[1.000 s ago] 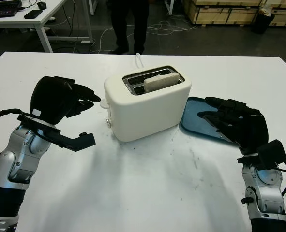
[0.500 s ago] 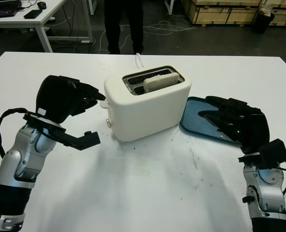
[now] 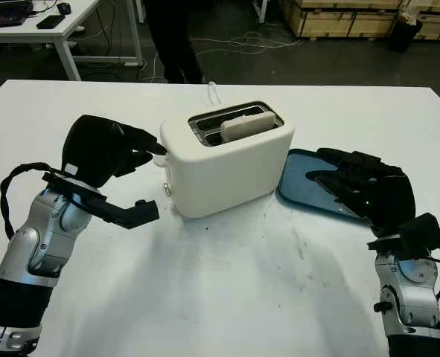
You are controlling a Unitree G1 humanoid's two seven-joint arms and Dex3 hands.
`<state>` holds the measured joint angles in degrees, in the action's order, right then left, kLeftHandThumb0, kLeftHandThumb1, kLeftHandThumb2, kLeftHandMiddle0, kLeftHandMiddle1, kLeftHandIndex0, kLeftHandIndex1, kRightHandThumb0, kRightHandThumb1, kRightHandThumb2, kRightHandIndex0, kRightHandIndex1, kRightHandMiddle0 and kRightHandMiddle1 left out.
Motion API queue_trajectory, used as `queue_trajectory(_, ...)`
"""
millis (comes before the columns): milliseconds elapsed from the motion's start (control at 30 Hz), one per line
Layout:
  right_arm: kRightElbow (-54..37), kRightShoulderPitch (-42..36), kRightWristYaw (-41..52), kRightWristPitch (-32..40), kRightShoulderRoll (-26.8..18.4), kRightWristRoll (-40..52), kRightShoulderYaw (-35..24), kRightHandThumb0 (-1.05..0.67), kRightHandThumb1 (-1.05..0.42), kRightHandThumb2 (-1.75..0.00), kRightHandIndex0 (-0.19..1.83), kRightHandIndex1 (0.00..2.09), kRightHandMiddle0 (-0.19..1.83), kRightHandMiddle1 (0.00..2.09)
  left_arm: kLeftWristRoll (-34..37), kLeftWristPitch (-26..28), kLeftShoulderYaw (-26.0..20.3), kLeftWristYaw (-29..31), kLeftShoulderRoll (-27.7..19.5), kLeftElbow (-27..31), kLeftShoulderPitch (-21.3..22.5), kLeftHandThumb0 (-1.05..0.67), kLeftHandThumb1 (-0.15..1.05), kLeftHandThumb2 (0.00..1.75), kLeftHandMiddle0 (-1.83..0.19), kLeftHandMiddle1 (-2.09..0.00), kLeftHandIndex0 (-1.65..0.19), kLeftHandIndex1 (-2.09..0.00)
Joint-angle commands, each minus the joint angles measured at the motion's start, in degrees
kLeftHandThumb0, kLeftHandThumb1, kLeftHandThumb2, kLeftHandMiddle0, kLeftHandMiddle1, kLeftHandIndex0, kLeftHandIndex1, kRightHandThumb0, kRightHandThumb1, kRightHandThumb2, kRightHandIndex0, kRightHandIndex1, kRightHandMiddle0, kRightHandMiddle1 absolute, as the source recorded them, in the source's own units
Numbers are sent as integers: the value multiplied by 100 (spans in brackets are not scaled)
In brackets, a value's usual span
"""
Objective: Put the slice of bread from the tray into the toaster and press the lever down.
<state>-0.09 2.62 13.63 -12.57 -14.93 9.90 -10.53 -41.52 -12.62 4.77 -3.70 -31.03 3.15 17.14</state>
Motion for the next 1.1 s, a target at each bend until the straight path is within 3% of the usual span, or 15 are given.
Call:
queue_trajectory(0,-78,67,18,52,-39,-31,4,-35,-85,0,101,36,103,0,-78,108,24,81,-43,-14,143,-9,75,1,-119,-81,-134,-1)
queue_trajectory(200,-91,73,39,99,-36,-20,17,-35,-85,0,100,37,104,0,-117,323,14,543,-245,126,367,-12,75,0,-120,-74,-133,-1)
queue_trajectory(467,-118,41,44,42,-26,-33,-4,-34,-86,0,101,39,103,0,274,598,-114,1849,-719,498,739,-13,73,0,-122,-78,-133,0)
queue_trajectory(600,-153,15,25,136,-45,-66,-1,-34,-85,0,100,40,104,0,361,499,-113,2002,-833,396,881,-22,73,0,-118,-76,-135,-1)
queue_trajectory(800,-185,4,37,227,-43,-27,-12,-34,-85,0,100,41,104,0,506,221,1,2178,-938,161,996,-27,76,1,-111,-103,-135,-1)
queue_trajectory(967,-180,-4,60,196,-58,-47,-16,-34,-86,0,99,42,103,0,490,102,112,2195,-913,-14,1069,-26,78,1,-110,-106,-133,0)
queue_trajectory(1067,-180,-9,80,195,-58,-9,-28,-34,-86,0,99,43,103,0,453,49,208,2199,-894,-152,1138,-26,78,0,-105,-126,-134,-1)
